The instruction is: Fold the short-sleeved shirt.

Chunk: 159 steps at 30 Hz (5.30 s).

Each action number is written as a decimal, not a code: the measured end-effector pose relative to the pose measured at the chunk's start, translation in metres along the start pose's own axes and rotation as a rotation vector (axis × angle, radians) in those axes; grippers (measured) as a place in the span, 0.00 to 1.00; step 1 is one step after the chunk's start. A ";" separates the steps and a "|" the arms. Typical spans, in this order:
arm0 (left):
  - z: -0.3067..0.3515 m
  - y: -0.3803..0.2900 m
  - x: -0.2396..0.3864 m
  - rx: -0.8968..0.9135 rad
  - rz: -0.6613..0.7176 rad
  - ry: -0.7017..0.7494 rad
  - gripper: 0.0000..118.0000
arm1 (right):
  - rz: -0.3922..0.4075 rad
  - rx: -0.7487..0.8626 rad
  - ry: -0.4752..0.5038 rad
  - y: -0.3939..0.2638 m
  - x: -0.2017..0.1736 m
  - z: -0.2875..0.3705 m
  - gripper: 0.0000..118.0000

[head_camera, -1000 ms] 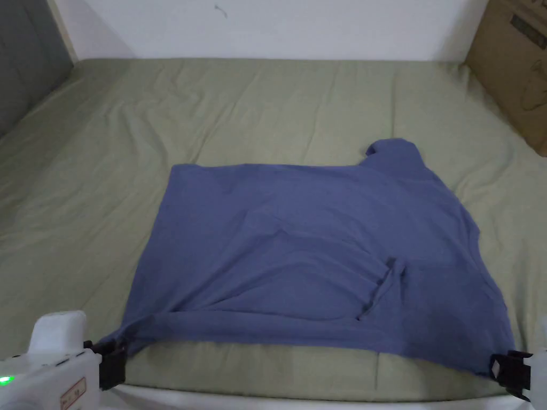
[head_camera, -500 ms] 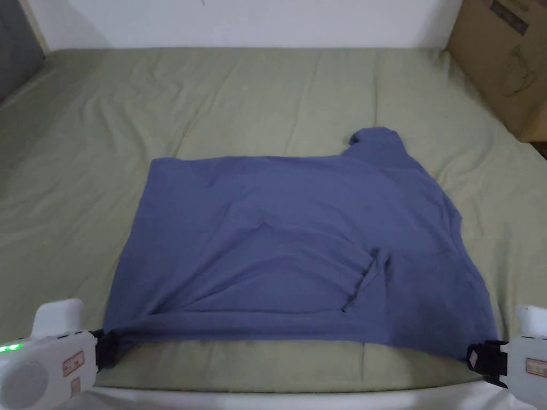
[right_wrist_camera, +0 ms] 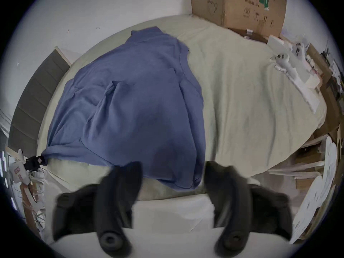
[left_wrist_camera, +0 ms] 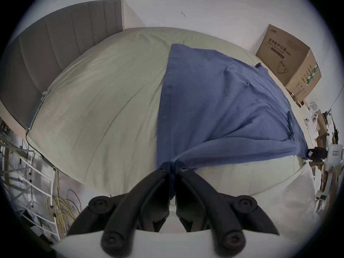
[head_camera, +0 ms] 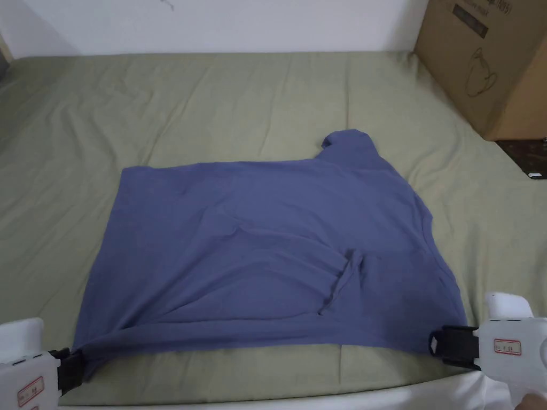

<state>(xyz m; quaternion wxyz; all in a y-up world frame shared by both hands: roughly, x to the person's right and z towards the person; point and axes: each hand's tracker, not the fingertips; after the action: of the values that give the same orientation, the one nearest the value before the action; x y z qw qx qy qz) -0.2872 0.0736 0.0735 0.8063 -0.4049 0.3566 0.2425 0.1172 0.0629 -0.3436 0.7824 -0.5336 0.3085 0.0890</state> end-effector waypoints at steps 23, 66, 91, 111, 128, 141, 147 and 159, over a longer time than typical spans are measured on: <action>-0.021 0.109 0.016 0.040 -0.176 0.041 0.03 | -0.003 0.102 0.001 0.110 -0.009 0.022 0.02; -0.066 0.069 -0.023 -0.031 0.177 -0.010 0.08 | 0.109 0.073 -0.065 0.025 -0.050 -0.011 0.00; -0.042 0.089 -0.011 -0.023 0.024 0.000 0.03 | -0.016 0.057 -0.053 0.074 -0.010 -0.033 0.05; -0.011 0.020 -0.013 -0.111 -0.044 0.071 0.22 | -0.005 -0.036 -0.042 -0.006 0.013 0.000 0.32; -0.008 0.094 0.031 0.062 -0.041 -0.037 0.00 | 0.013 0.104 0.042 0.081 -0.024 0.010 0.00; -0.055 0.144 0.052 0.021 -0.064 -0.052 0.00 | 0.105 0.153 -0.017 0.214 -0.045 -0.050 0.72; -0.075 0.161 0.051 0.006 -0.035 -0.057 0.00 | 0.138 0.070 -0.059 0.310 -0.045 -0.124 0.77; -0.110 0.176 0.044 -0.054 -0.026 -0.014 0.00 | 0.139 -0.023 -0.115 0.331 -0.035 -0.183 0.41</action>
<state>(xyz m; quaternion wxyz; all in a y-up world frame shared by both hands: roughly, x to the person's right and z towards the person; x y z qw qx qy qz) -0.4205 0.0847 -0.0908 0.8007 -0.4293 0.3388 0.2444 -0.1367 0.0439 -0.6260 0.7847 -0.5138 0.2984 0.1768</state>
